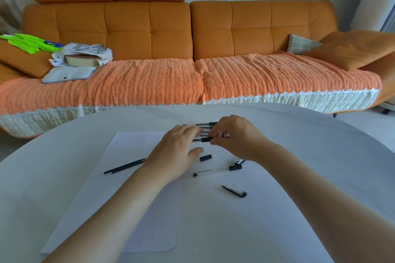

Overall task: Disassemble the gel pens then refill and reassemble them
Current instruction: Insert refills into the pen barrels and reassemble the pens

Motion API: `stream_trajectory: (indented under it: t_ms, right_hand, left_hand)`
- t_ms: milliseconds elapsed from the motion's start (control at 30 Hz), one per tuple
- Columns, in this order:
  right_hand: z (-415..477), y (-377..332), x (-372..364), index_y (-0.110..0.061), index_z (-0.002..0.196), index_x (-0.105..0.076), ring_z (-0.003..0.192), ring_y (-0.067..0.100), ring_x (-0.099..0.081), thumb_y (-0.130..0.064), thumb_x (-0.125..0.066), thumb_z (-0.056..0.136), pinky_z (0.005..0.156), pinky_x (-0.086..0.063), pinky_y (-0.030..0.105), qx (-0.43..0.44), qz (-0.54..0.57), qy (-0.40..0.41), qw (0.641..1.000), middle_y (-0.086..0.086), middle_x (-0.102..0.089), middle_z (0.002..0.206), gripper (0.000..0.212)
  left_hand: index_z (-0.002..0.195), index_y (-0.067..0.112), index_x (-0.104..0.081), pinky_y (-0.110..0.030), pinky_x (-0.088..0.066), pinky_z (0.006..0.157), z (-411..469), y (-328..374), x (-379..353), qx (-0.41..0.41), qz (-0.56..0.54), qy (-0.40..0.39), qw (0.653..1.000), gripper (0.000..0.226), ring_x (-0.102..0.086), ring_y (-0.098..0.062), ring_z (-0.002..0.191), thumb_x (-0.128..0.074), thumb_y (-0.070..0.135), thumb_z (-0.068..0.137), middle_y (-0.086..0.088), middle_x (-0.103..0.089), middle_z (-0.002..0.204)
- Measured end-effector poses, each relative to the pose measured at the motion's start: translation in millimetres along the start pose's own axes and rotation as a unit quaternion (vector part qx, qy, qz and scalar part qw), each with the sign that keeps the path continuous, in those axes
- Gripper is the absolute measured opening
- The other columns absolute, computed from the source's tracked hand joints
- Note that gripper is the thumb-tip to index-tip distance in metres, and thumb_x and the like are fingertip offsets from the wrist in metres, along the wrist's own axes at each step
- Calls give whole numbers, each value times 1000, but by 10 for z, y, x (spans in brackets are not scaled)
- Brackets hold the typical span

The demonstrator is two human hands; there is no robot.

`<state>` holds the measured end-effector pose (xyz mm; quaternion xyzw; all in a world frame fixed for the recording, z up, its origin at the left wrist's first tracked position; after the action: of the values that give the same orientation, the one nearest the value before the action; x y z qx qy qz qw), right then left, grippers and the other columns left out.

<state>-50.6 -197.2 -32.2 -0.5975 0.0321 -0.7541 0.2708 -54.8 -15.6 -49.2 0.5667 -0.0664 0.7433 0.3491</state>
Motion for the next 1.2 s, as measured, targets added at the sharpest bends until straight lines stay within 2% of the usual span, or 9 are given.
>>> stream_trajectory:
  t_ms: [133, 267, 400, 567, 700, 800, 900, 1033, 1200]
  right_hand:
    - [-80, 12, 107, -31, 109, -71, 81, -1, -56, -31, -75, 85, 73, -45, 18, -32, 81, -14, 996, -18, -65, 91, 25]
    - [-283, 252, 240, -41, 100, -71, 80, -8, -53, -14, -56, 92, 66, -38, 9, -85, 9, -84, 993, -25, -59, 99, 31]
    - [-467, 361, 200, -45, 106, -70, 89, -3, -53, -16, -64, 88, 72, -45, 16, -87, -39, -186, 978, -24, -58, 104, 35]
    - [-470, 331, 129, -37, 97, -74, 84, 2, -53, -29, -72, 88, 71, -43, 17, -76, -20, -136, 988, -16, -57, 100, 12]
    - [-443, 327, 241, -36, 92, -65, 69, 6, -56, -24, -69, 90, 62, -42, 19, -127, 94, -4, 987, -13, -62, 88, 13]
    - [-416, 255, 278, -36, 110, -63, 61, 9, -59, -16, -63, 93, 59, -46, 23, -154, 256, 45, 953, -5, -65, 85, 26]
    - [-403, 197, 233, -22, 99, -72, 56, 14, -58, -12, -67, 90, 54, -44, 26, -208, 358, 78, 907, 0, -69, 77, 14]
    - [-403, 171, 200, -8, 91, -73, 53, 15, -56, -11, -72, 86, 47, -40, 24, -262, 443, 79, 854, 9, -75, 81, 6]
    - [-389, 106, 154, -8, 93, -74, 50, 14, -57, -9, -76, 82, 44, -38, 22, -261, 432, 31, 863, 6, -77, 82, 11]
  left_hand:
    - [116, 28, -59, -31, -45, 69, -29, 2, -58, 30, -1, -27, 999, 22, -60, -19, 95, -46, 21, 100, 6, -63, 102]
    - [115, 34, -59, -30, -47, 72, -67, -28, -39, 55, 21, -36, 998, 23, -60, -15, 94, -42, 28, 100, 13, -64, 108]
    - [111, 40, -62, -27, -47, 73, -107, -16, -46, 62, 21, -50, 997, 21, -60, -9, 93, -45, 41, 99, 19, -64, 104]
    - [108, 40, -64, -25, -46, 73, -110, 30, -62, 77, -11, -41, 996, 19, -57, -5, 93, -48, 41, 98, 22, -61, 105]
    - [107, 38, -66, -28, -49, 78, -109, 68, -28, 88, -40, -21, 995, 18, -58, -5, 95, -51, 40, 97, 21, -63, 104]
    - [108, 37, -67, -31, -51, 80, -108, 93, -18, 88, -62, -3, 994, 18, -59, -5, 96, -53, 41, 97, 20, -66, 104]
    - [107, 37, -67, -30, -51, 76, -100, 109, -25, 88, -77, 4, 993, 17, -60, -5, 93, -53, 42, 97, 19, -67, 101]
    - [106, 38, -66, -28, -51, 72, -85, 94, -22, 95, -73, 1, 993, 18, -59, -5, 88, -52, 43, 97, 19, -67, 97]
    - [106, 37, -66, -26, -50, 71, -90, 99, 11, 92, -66, 6, 994, 18, -59, -3, 86, -52, 43, 97, 19, -67, 95]
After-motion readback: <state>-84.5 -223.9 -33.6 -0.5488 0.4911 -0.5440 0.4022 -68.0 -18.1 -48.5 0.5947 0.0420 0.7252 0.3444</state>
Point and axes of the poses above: each hand's wrist, its own z-axis towards the middle knuckle, its own x-axis out of the back of the hand, y = z × x, the point moved 3 cm from there along z, towards the middle knuckle
